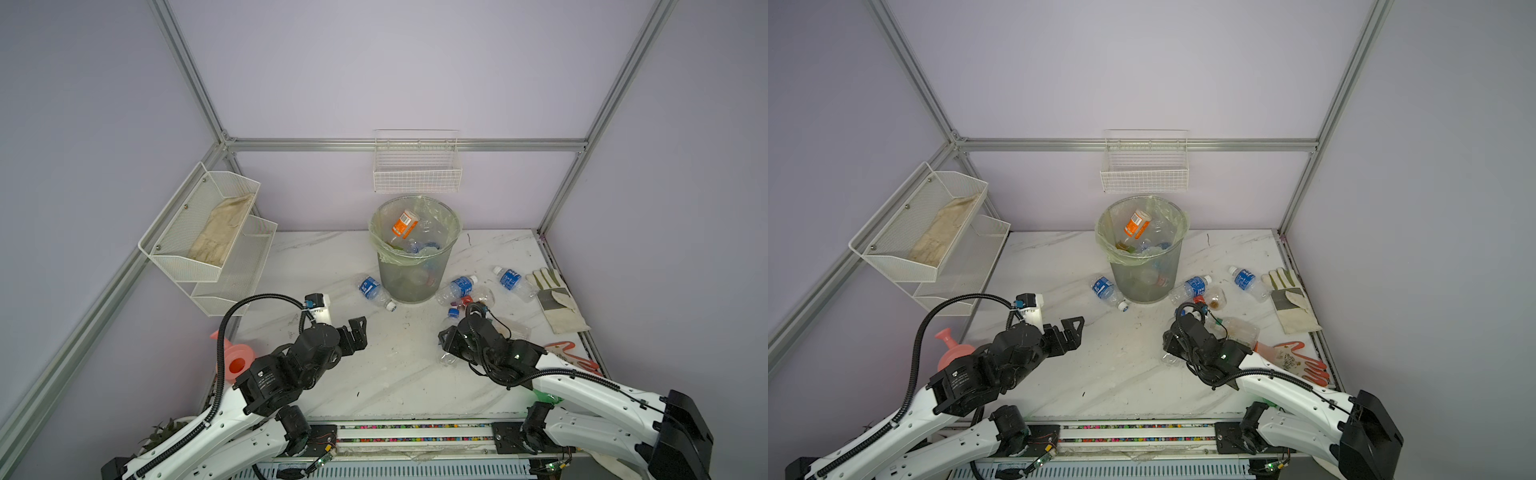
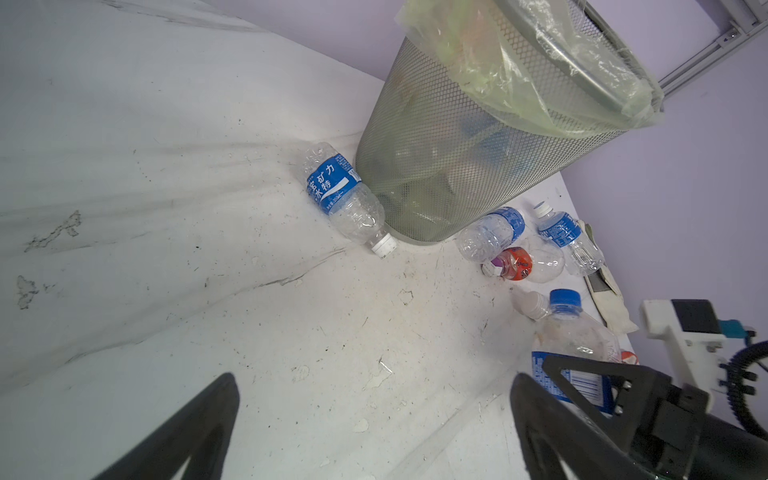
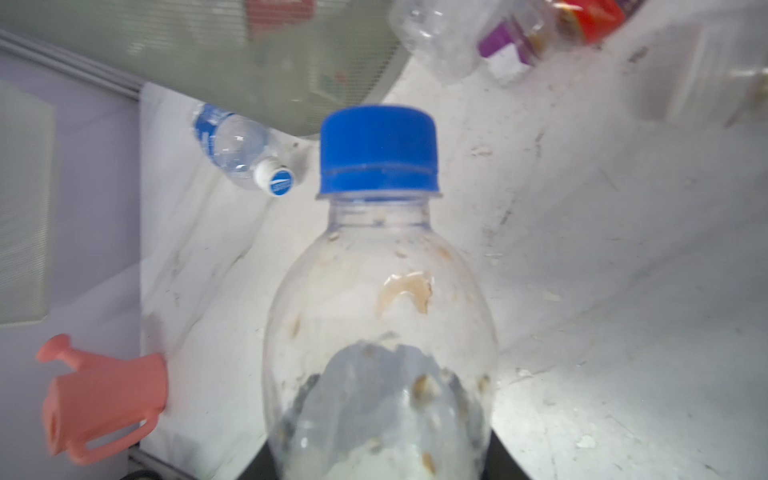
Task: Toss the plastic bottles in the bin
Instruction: 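Close the right gripper around the blue-cap clear bottle's body, then lift the blue-cap bottle with the right gripper and carry it over the wastebasket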
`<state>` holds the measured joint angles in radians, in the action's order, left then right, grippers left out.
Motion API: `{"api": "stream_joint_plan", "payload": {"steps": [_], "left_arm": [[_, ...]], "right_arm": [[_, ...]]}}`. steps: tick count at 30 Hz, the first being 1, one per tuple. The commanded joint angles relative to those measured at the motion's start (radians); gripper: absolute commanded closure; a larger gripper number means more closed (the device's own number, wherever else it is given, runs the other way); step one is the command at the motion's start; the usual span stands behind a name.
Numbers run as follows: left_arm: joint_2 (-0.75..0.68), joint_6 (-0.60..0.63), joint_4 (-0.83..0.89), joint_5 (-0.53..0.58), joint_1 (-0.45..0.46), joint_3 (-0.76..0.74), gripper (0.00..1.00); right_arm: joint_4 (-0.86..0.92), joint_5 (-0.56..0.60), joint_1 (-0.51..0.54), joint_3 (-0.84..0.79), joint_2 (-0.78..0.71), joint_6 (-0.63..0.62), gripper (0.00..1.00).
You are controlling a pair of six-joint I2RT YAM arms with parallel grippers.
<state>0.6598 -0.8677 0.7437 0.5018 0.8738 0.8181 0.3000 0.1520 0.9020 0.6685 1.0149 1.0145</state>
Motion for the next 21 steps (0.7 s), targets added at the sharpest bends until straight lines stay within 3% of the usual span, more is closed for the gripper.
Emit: {"api": "stream_joint_plan", "payload": {"steps": [1, 6, 13, 17, 21], "left_arm": [[-0.045, 0.052, 0.027, 0.070, 0.005, -0.011, 0.00], [-0.108, 0.200, 0.051, 0.155, 0.004, -0.002, 0.00], [-0.228, 0.342, 0.053, 0.288, 0.004, -0.032, 0.00], [-0.329, 0.397, 0.019, 0.293, 0.003, -0.116, 0.00], [-0.427, 0.416, -0.014, 0.298, 0.004, -0.190, 0.00]], "right_arm": [[0.041, 0.033, 0.035, 0.062, -0.044, -0.041, 1.00], [0.082, 0.041, 0.053, 0.130, -0.104, -0.084, 1.00], [0.264, 0.195, 0.053, 0.299, -0.209, -0.142, 1.00], [0.307, 0.266, 0.053, 0.405, -0.226, -0.202, 1.00], [0.318, 0.349, 0.053, 0.554, -0.162, -0.343, 1.00]]}}
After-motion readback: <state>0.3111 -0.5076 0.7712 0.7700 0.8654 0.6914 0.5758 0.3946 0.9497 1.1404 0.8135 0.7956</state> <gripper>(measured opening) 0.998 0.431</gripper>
